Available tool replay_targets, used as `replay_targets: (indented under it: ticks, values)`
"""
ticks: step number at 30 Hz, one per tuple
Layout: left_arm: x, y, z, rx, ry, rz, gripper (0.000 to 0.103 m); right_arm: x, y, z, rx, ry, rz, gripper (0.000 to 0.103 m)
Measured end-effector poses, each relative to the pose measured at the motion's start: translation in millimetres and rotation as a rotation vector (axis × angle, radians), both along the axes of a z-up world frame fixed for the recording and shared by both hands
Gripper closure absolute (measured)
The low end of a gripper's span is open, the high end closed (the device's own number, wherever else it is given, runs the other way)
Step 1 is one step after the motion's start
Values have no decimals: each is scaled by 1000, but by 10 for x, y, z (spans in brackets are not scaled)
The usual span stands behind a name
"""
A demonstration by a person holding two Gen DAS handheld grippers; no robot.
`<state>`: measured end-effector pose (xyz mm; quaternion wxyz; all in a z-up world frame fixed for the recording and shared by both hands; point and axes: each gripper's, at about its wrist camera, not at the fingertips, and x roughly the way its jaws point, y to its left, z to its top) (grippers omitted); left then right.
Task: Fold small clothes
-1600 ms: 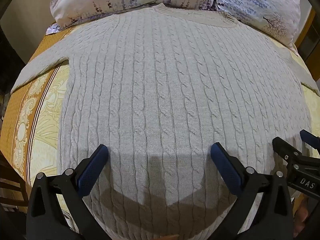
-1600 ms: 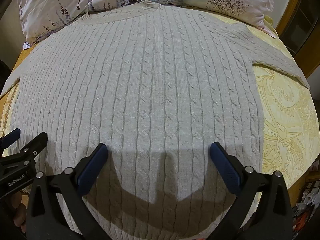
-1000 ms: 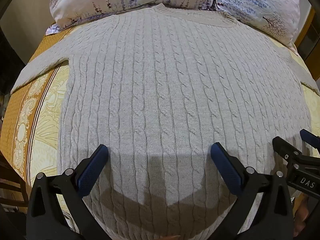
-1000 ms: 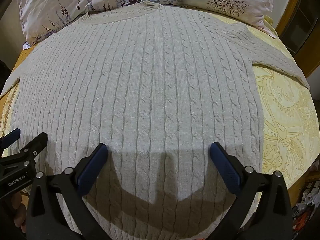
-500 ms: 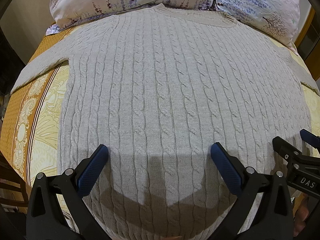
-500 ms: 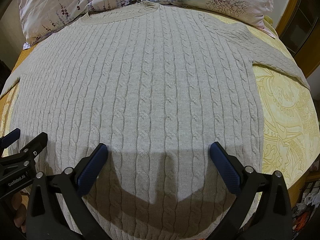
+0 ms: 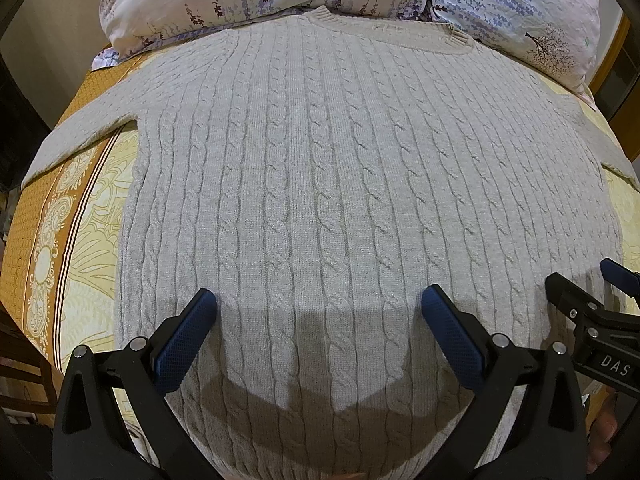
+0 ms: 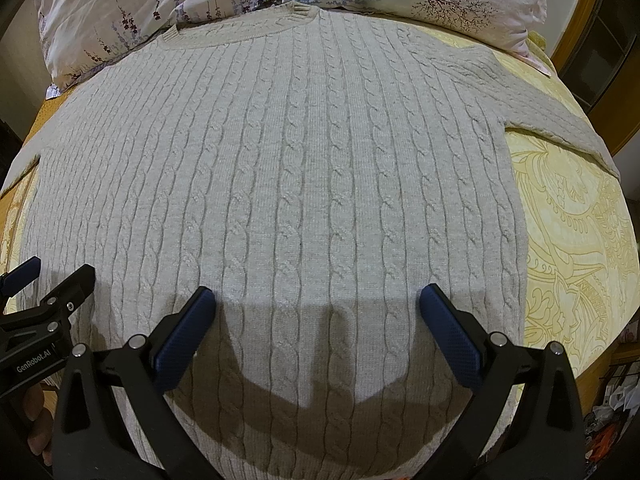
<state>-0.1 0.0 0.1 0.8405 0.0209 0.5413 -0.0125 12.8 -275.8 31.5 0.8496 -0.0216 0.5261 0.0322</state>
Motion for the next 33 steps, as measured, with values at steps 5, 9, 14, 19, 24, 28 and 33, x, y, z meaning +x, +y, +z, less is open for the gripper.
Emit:
replay_targets:
  ticks: [5, 9, 14, 19, 24, 28, 33]
  values:
    - [0, 0, 0, 0, 0, 0, 1, 0, 0, 1, 0, 0, 0, 2]
    - [0, 0, 0, 0, 0, 0, 1, 0, 0, 3, 0, 0, 0, 2]
    - [0, 0, 0, 0, 1, 0, 1, -2, -1, 3, 0, -1, 0, 2]
    - [0, 0, 0, 0, 1, 0, 1, -5, -2, 2, 1, -2, -1, 2]
    - [0, 0, -1, 0, 1, 0, 1, -19, -3, 7, 3, -7, -3, 2]
    - [0, 0, -1, 0, 1, 0, 1, -10, -9, 13, 3, -12, -6, 2]
    - [0, 0, -1, 0, 2, 0, 1, -10, -5, 7, 3, -12, -5, 2]
